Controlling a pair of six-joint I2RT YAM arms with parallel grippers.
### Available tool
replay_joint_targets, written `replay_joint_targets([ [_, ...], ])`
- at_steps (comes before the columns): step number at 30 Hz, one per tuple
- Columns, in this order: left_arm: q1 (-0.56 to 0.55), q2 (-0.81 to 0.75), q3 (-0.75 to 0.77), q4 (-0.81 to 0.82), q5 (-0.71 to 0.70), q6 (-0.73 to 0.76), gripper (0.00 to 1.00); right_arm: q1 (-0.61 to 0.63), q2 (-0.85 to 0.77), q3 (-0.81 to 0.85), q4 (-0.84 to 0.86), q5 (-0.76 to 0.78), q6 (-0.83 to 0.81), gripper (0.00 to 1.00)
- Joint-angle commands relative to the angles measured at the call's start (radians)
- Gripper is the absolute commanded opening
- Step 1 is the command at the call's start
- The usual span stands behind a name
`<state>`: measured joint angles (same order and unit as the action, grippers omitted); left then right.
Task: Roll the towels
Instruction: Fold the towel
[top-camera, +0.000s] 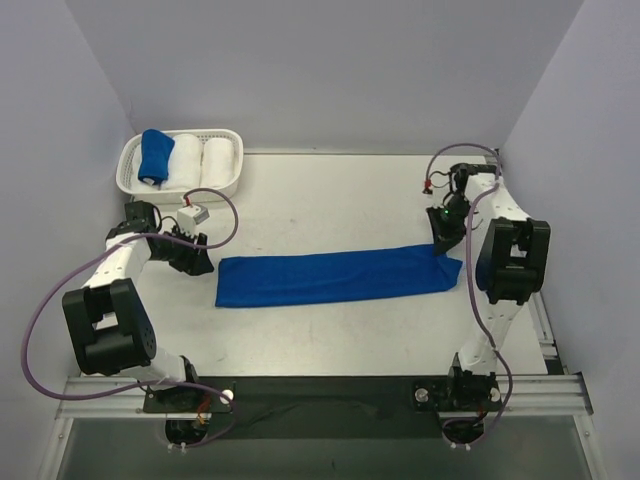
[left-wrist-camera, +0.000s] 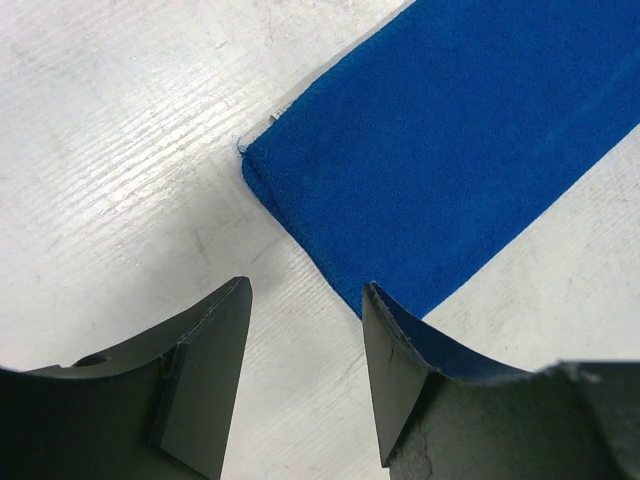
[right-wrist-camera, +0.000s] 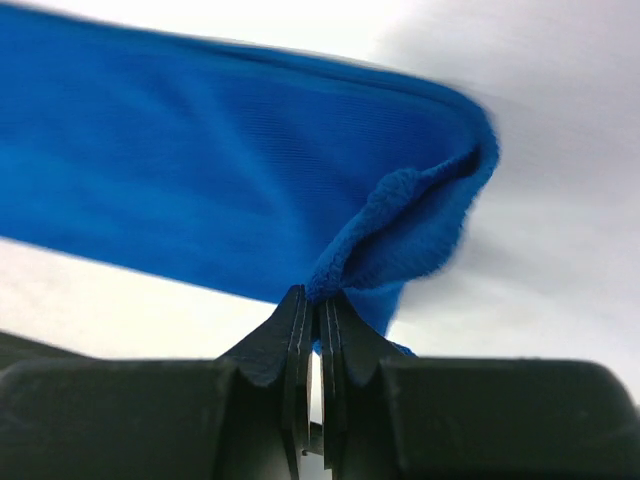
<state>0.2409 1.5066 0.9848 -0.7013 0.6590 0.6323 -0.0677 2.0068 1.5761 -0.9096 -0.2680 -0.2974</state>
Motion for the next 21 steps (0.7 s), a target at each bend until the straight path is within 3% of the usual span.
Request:
replay_joint_targets([
  [1, -0.003, 0.000, 0.046, 0.020, 0.011, -0.019, 0.59, 0.104, -0.075, 0.005, -0.103, -0.100, 0.049, 0.00],
  [13, 0.001, -0.003, 0.046, -0.004, -0.010, -0.013, 0.59, 0.383, 0.087, 0.105, -0.075, -0.234, 0.152, 0.00],
  [21, 0.011, 0.003, 0.048, -0.012, -0.007, -0.002, 0.59, 0.433, 0.110, 0.143, -0.040, -0.267, 0.216, 0.00],
])
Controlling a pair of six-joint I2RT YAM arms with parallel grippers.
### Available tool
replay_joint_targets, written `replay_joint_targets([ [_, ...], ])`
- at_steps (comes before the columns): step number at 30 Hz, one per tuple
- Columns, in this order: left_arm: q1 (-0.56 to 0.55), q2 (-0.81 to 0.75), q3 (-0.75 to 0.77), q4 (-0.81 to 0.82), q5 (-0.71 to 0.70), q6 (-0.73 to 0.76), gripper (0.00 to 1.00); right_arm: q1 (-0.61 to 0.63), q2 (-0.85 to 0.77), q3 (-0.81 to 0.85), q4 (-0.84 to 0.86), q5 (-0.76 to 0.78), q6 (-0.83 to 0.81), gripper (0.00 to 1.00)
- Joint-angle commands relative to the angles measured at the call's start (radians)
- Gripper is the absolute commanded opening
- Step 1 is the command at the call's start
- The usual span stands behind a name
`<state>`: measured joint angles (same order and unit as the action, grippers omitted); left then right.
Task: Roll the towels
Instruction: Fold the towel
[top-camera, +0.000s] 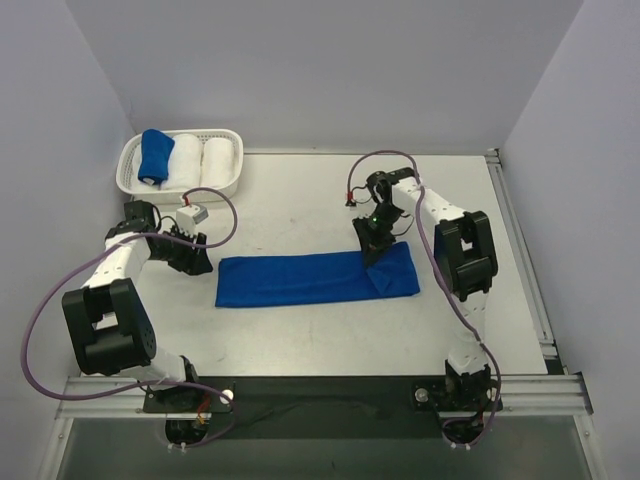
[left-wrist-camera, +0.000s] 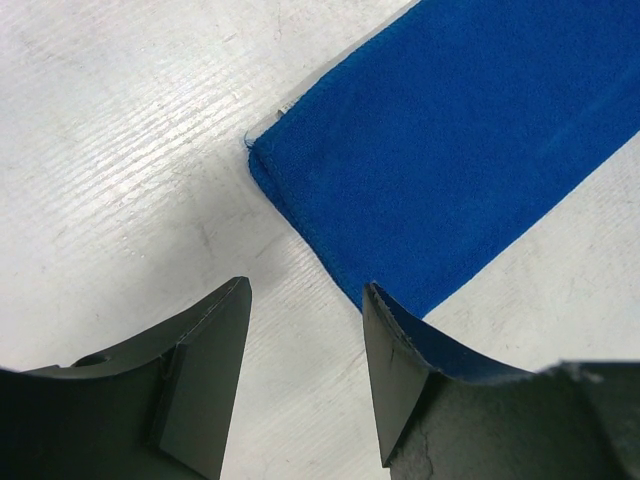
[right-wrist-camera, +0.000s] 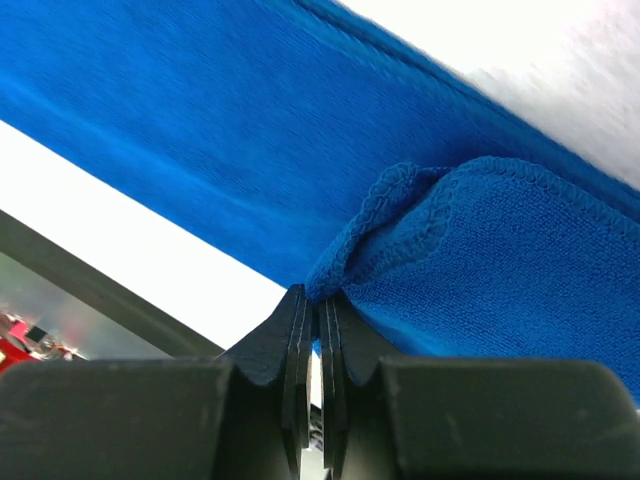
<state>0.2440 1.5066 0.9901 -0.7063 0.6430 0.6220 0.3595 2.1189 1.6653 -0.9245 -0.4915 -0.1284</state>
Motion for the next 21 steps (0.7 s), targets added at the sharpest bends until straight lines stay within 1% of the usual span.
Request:
replay_joint_targets([
  [1, 0.006, 0.004, 0.042, -0.005, 0.010, 0.008, 0.59, 0.007, 0.000, 0.063, -0.027, -0.048, 0.053, 0.00],
  [8, 0.006, 0.007, 0.045, -0.007, 0.010, 0.012, 0.59, 0.033, -0.011, 0.065, -0.027, -0.081, 0.079, 0.00],
  [14, 0.006, 0.010, 0.038, -0.009, 0.012, 0.010, 0.59, 0.061, 0.036, 0.073, -0.024, -0.122, 0.105, 0.00],
  [21, 0.003, 0.024, 0.044, -0.019, 0.029, 0.010, 0.59, 0.079, 0.072, 0.074, -0.004, -0.130, 0.128, 0.00],
])
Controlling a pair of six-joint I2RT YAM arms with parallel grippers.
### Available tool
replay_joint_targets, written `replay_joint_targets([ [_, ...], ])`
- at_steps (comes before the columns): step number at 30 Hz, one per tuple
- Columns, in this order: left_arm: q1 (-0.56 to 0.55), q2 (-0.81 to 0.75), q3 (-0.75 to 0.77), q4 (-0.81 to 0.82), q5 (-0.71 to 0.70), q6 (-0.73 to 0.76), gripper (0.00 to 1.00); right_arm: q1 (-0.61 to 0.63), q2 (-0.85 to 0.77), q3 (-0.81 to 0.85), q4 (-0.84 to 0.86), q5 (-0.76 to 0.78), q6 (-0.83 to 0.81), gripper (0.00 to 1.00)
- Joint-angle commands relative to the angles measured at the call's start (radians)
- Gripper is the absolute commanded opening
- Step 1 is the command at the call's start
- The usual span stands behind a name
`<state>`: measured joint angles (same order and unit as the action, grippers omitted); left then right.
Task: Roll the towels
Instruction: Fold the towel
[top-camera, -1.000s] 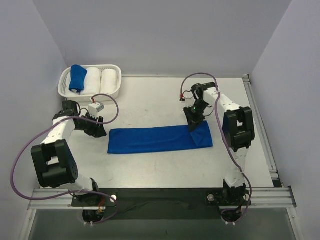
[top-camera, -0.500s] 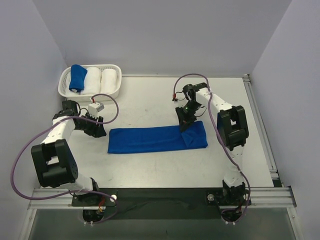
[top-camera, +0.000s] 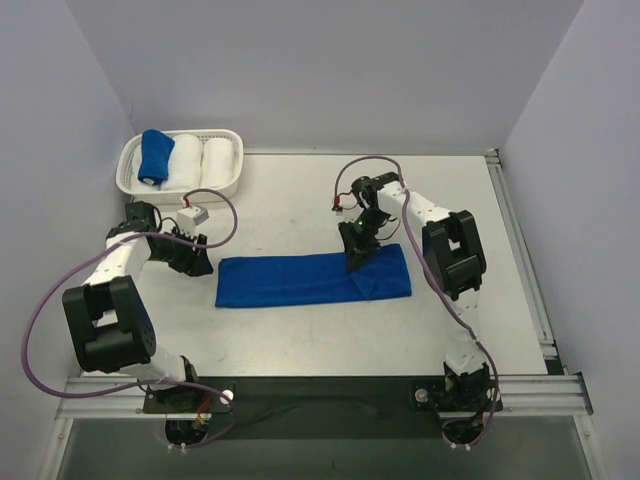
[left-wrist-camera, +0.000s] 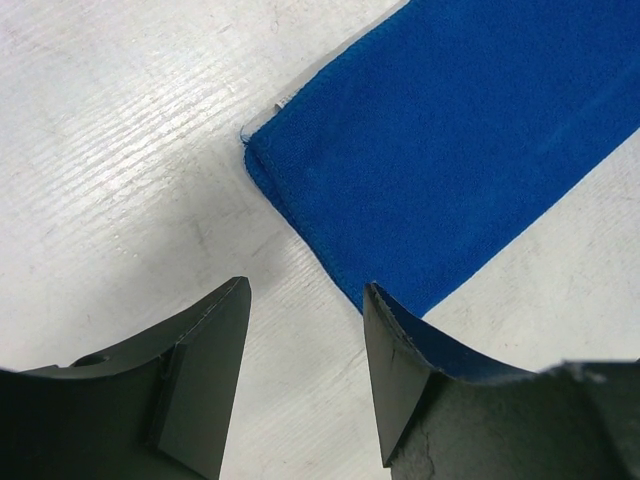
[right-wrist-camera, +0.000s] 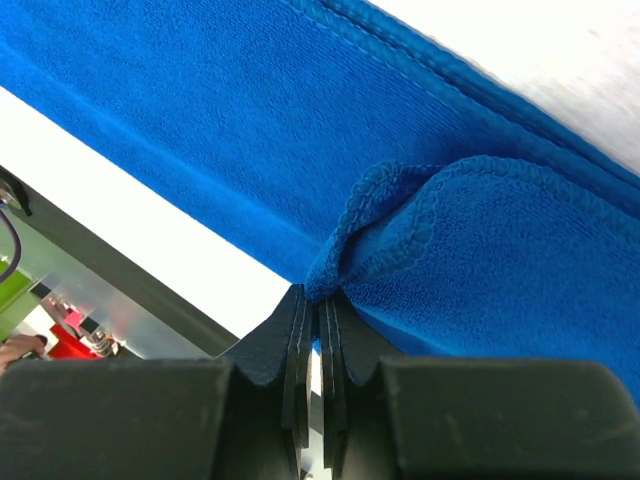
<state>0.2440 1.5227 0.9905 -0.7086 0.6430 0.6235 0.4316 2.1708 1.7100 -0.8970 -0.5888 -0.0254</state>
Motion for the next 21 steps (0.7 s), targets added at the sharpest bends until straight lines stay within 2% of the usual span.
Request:
replay_joint_targets([
  [1, 0.001, 0.008, 0.042, -0.017, 0.035, 0.010, 0.59, 0.007, 0.026, 0.031, -0.034, -0.039, 0.025, 0.00],
  [2, -0.003, 0.008, 0.043, -0.017, 0.038, 0.010, 0.59, 0.010, 0.030, 0.033, -0.037, -0.048, 0.025, 0.06],
  [3, -0.009, 0.008, 0.043, -0.034, 0.046, 0.015, 0.60, 0.009, 0.030, 0.033, -0.039, -0.071, 0.025, 0.17],
  [4, -0.017, 0.004, 0.045, -0.046, 0.062, 0.031, 0.60, 0.009, 0.018, 0.031, -0.045, -0.081, 0.024, 0.36],
  [5, -0.037, -0.001, 0.042, -0.057, 0.063, 0.033, 0.59, 0.001, 0.003, 0.028, -0.052, -0.088, 0.012, 0.43],
  [7, -0.072, -0.016, 0.036, -0.064, 0.043, 0.038, 0.59, -0.023, -0.064, 0.022, -0.057, -0.106, -0.039, 0.48],
  [9, -0.112, -0.022, 0.022, -0.063, 0.020, 0.032, 0.56, -0.086, -0.109, 0.020, -0.062, -0.100, -0.074, 0.48],
  [13, -0.201, 0.022, 0.005, -0.035, -0.019, -0.060, 0.45, -0.185, -0.163, 0.014, -0.075, 0.038, -0.194, 0.32],
  [14, -0.210, 0.034, 0.005, -0.026, -0.022, -0.079, 0.43, -0.194, -0.161, -0.006, -0.086, 0.064, -0.211, 0.23],
  [16, -0.236, 0.076, 0.016, -0.008, -0.035, -0.111, 0.39, -0.208, -0.163, -0.044, -0.088, 0.111, -0.254, 0.14],
  [21, -0.327, 0.175, 0.051, 0.023, -0.104, -0.175, 0.33, -0.208, -0.126, -0.182, -0.062, 0.126, -0.280, 0.04],
])
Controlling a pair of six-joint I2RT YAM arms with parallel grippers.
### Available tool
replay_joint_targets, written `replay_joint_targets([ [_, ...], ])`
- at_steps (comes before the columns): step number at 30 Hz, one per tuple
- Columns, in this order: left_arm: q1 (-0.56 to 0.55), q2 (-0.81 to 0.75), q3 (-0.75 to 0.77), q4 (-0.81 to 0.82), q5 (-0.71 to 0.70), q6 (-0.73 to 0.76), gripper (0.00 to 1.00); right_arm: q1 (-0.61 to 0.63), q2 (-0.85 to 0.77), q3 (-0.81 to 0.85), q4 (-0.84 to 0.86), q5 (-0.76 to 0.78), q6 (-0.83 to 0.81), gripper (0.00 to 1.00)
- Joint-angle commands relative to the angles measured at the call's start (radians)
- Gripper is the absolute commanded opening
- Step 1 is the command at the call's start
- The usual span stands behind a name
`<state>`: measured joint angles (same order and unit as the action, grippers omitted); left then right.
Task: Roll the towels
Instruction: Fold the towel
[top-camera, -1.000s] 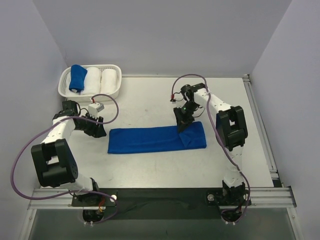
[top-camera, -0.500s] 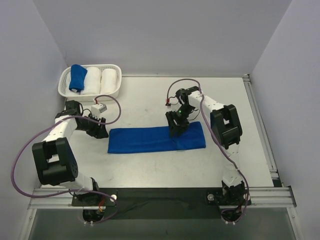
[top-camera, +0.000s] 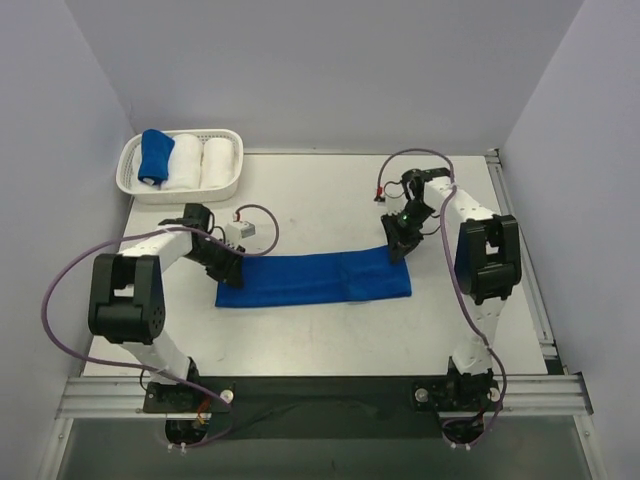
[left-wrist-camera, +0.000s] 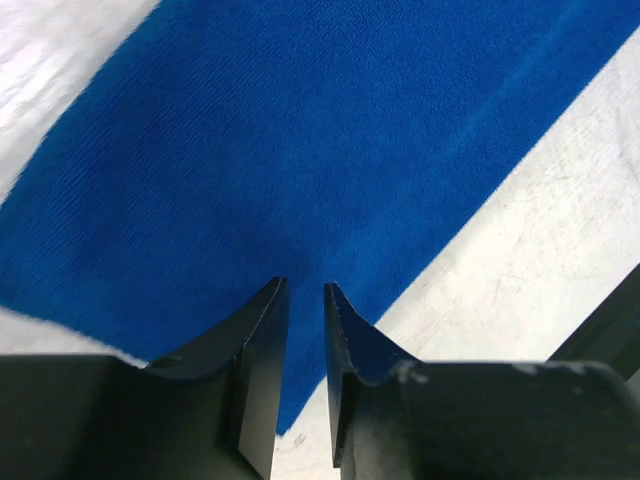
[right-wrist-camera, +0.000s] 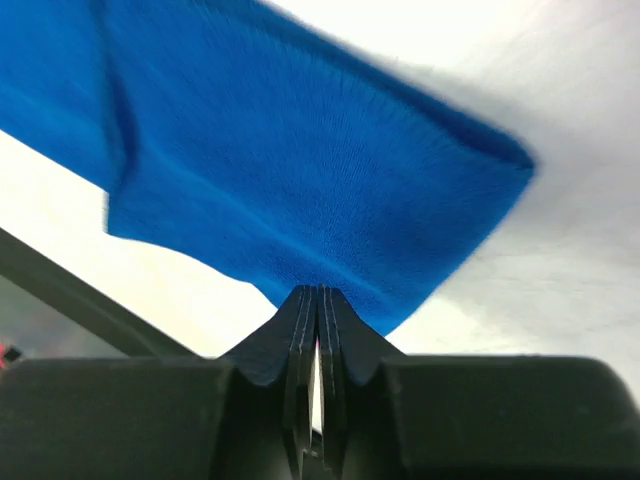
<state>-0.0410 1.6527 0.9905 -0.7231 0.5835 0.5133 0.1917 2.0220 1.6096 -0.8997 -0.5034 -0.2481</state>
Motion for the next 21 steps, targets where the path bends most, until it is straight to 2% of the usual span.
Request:
replay_joint_targets([
  [1, -0.048, 0.062, 0.063, 0.036, -0.056, -0.070, 0.31, 0.032, 0.021, -0.102, -0.050, 0.040, -0.057, 0.02],
  [8, -0.099, 0.215, 0.175, 0.039, -0.148, -0.082, 0.25, 0.076, -0.003, -0.267, -0.005, 0.074, 0.007, 0.00],
  [11, -0.128, 0.359, 0.330, 0.040, -0.172, -0.113, 0.22, 0.150, -0.051, -0.332, -0.005, 0.023, 0.027, 0.00],
  [12, -0.132, 0.454, 0.453, 0.031, -0.153, -0.128, 0.22, 0.173, -0.081, -0.349, -0.010, -0.065, 0.030, 0.00],
  [14, -0.132, 0.548, 0.592, -0.014, -0.093, -0.128, 0.25, 0.228, -0.130, -0.384, -0.039, -0.208, -0.012, 0.08],
  [15, -0.134, 0.618, 0.670, -0.025, -0.030, -0.139, 0.32, 0.268, -0.190, -0.392, -0.045, -0.262, -0.026, 0.11],
  [17, -0.134, 0.666, 0.860, -0.056, 0.034, -0.160, 0.40, 0.278, -0.253, -0.393, -0.047, -0.354, -0.043, 0.18],
  [19, -0.137, 0.671, 0.954, -0.067, 0.100, -0.194, 0.48, 0.232, -0.315, -0.376, -0.045, -0.363, -0.048, 0.22],
  [21, -0.138, 0.610, 0.958, -0.067, 0.124, -0.194, 0.50, 0.152, -0.332, -0.352, -0.047, -0.357, -0.056, 0.24],
])
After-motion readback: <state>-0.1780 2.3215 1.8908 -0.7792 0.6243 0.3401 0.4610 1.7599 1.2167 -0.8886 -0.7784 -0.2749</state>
